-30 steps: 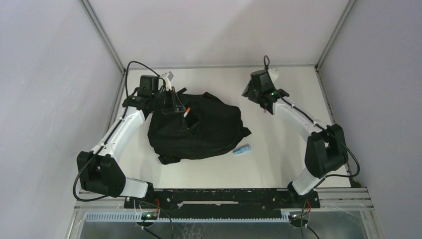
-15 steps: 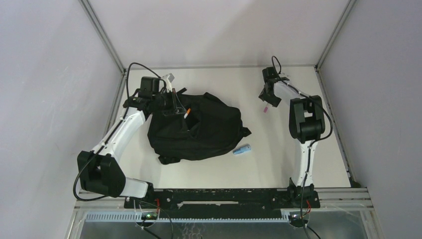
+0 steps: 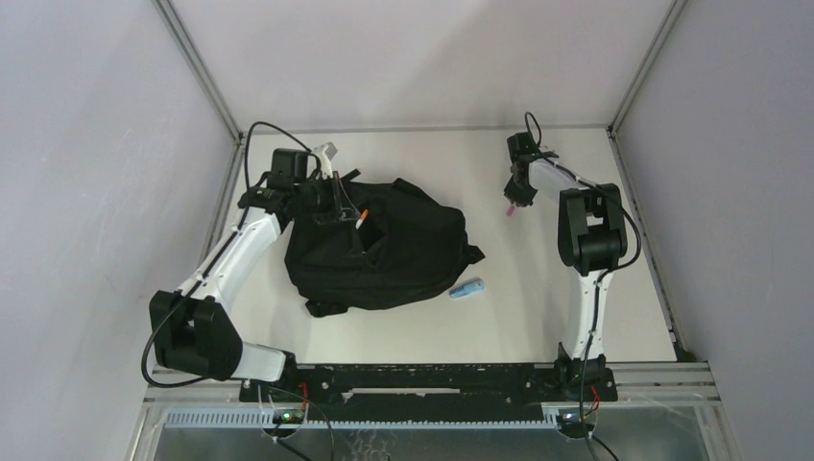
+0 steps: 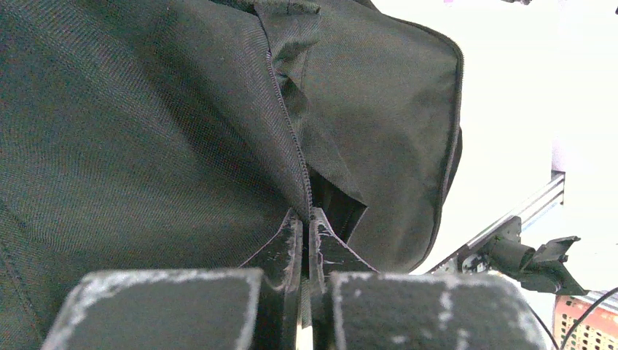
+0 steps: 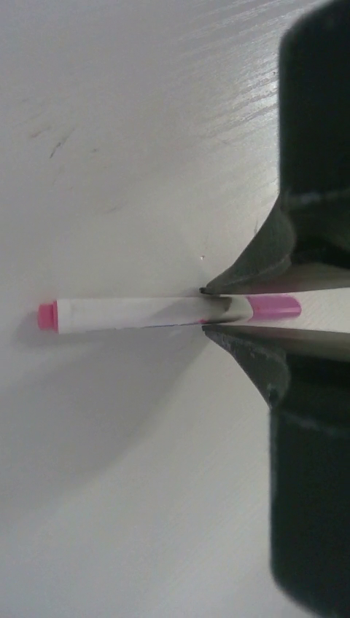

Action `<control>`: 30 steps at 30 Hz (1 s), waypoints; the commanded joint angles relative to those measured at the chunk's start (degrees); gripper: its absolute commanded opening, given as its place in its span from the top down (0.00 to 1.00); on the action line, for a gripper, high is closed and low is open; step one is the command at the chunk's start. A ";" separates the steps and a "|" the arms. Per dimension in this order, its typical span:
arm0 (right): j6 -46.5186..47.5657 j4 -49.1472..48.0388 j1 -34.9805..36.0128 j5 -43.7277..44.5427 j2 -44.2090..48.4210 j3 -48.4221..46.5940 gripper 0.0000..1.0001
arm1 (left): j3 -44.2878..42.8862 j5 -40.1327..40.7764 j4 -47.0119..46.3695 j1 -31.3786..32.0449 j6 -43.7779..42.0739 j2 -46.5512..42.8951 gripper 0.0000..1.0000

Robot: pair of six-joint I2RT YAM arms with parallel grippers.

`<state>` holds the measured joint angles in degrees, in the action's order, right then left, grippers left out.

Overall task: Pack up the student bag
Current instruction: Pick up the stationery from the center of the board, then place the stationery in the student bag.

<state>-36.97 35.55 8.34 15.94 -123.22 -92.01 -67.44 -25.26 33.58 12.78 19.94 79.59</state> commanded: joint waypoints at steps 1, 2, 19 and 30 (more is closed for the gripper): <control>0.79 -1.69 -0.02 -2.90 3.07 3.64 0.77 | 0.89 -2.53 -2.67 0.27 -0.34 -2.35 1.00; 0.91 -1.97 0.16 -2.90 3.65 4.55 0.84 | 0.98 -3.00 -2.73 0.24 -0.39 -2.34 1.00; 5.56 -8.63 12.64 -11.84 31.02 20.45 1.00 | 0.03 -3.01 -2.63 0.23 -1.05 -1.74 1.00; -3.35 -22.09 27.19 -23.50 33.65 19.98 1.00 | 0.27 -1.82 -3.26 0.23 -0.73 -1.93 1.00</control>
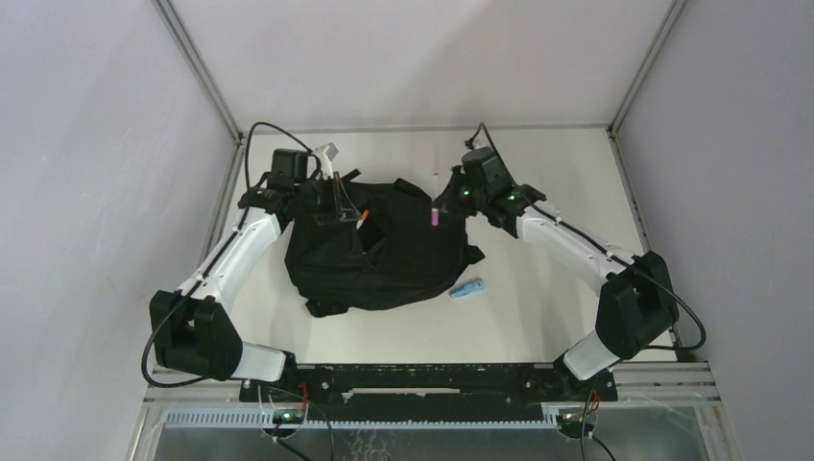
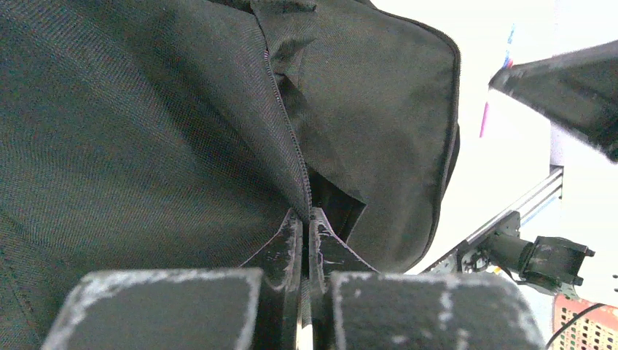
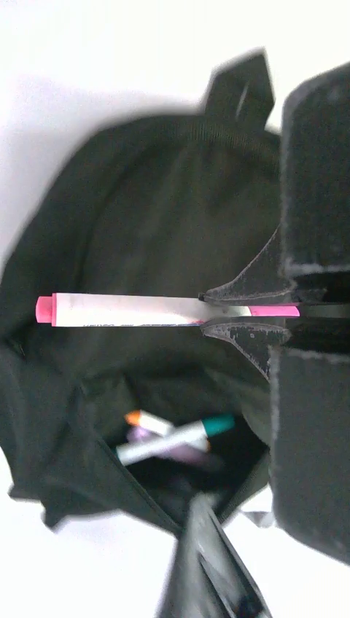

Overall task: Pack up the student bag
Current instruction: Place the stationery in the student bag.

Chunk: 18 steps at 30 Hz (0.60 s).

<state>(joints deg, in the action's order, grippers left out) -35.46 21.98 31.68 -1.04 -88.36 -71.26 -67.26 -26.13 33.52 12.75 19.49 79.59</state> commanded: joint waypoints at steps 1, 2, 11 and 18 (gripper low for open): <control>-5.77 -9.66 4.89 -7.58 -2.28 -1.02 1.00 | 0.09 -1.13 -3.20 0.25 -0.26 -1.82 1.00; -6.58 -10.43 5.82 -8.57 -3.45 -1.82 1.00 | 0.11 -1.24 -3.20 0.27 -0.24 -1.74 1.00; -7.63 -5.36 12.76 -14.45 -16.73 -15.98 1.00 | 0.20 -1.59 -3.23 0.25 -1.20 -2.60 1.00; -10.22 -5.49 14.55 -16.60 -23.99 -22.31 1.00 | 0.38 -2.27 -3.78 0.24 -1.64 -3.66 1.00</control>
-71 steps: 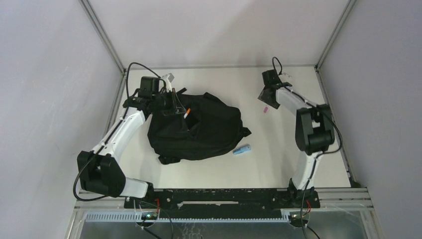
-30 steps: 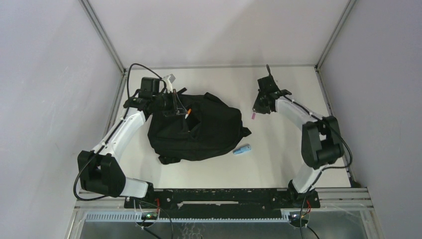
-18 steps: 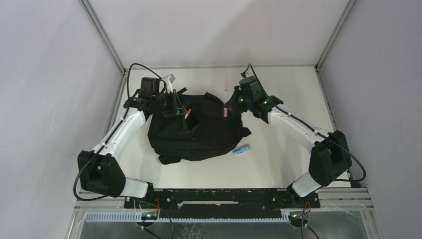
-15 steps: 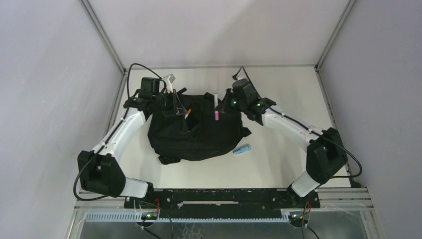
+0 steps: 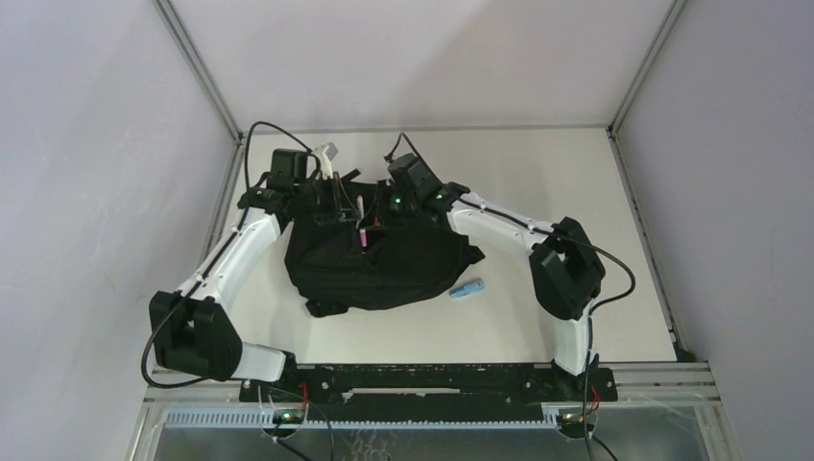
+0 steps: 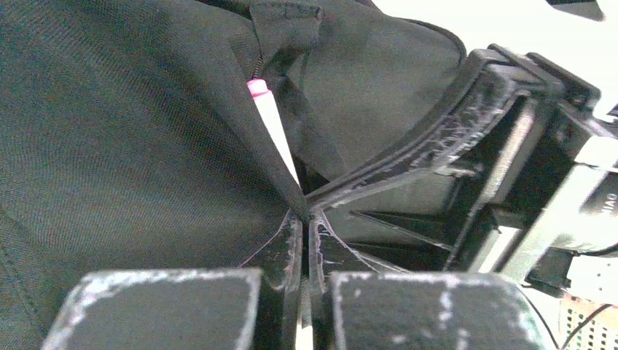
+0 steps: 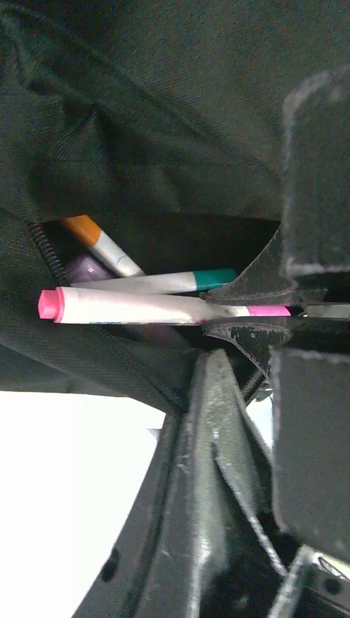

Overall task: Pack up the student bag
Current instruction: Place the stationery in the student bag.

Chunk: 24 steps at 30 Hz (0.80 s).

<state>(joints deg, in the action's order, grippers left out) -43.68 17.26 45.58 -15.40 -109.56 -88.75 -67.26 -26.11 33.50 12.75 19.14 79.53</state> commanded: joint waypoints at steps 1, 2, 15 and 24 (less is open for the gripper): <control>-2.11 -0.67 0.65 -1.80 -3.79 -5.45 1.00 | 0.38 -2.25 -3.85 0.24 -1.24 -3.78 1.00; -2.30 -0.40 0.65 -1.44 -4.72 -6.14 0.98 | 0.38 -2.28 -3.92 0.31 -1.13 -3.89 1.00; 3.10 3.70 -1.19 4.49 4.09 -1.48 0.49 | 0.91 -2.10 -4.44 0.19 -0.51 -4.04 1.00; 6.02 5.71 -9.13 11.11 24.36 15.39 0.48 | 0.99 -1.98 -4.40 0.22 -0.60 -3.95 1.00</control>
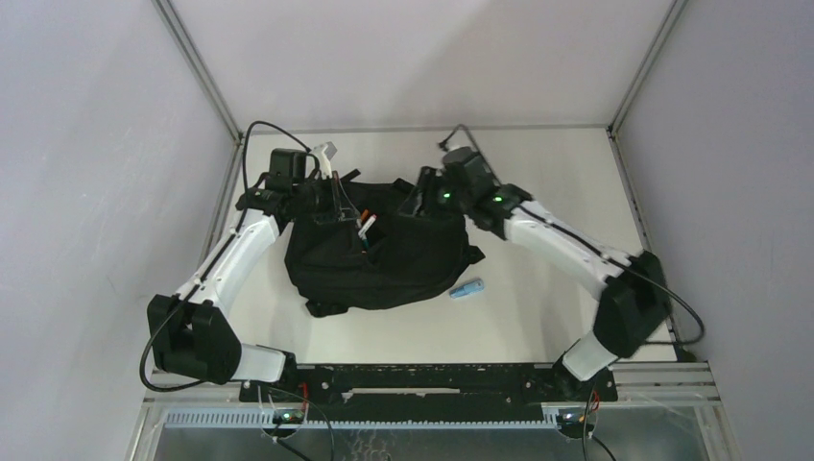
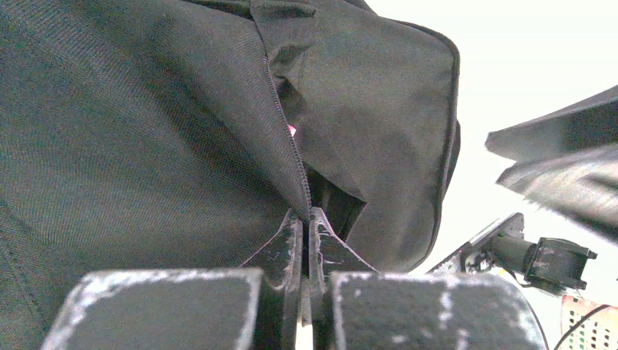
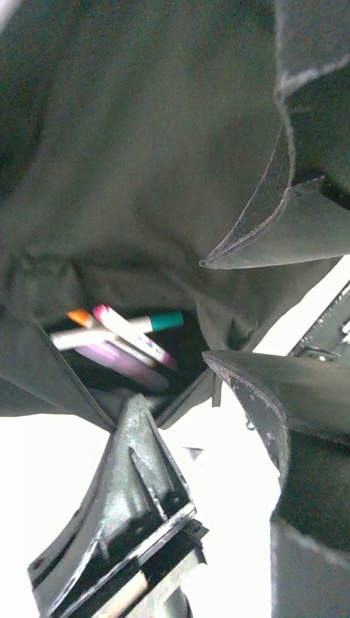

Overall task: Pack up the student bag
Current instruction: Place the stationery in the student bag, then pick up the stationery from the center of the board.

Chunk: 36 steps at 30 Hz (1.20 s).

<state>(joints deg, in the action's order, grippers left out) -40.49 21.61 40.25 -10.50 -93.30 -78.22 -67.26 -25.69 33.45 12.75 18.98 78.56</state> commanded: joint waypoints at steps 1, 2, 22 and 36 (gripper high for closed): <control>3.59 3.03 -4.38 8.87 9.73 6.60 0.48 | 0.99 -2.41 -4.36 0.25 -0.44 -2.98 1.00; 4.31 4.71 -4.93 11.99 11.04 8.18 0.48 | 1.00 -2.32 -4.36 0.23 -0.39 -2.91 1.00; -24.79 9.25 -2.85 26.71 13.06 32.15 0.43 | 0.90 -1.75 -4.04 0.25 0.00 -2.54 1.00; -29.16 12.83 0.55 28.62 3.92 29.96 0.53 | 1.08 -1.62 -3.66 0.21 -0.18 -2.46 1.00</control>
<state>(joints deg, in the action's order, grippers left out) -67.16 31.55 39.99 15.27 -88.27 -47.11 -67.24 -25.67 33.15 12.75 19.03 78.56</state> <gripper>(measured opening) 0.512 0.015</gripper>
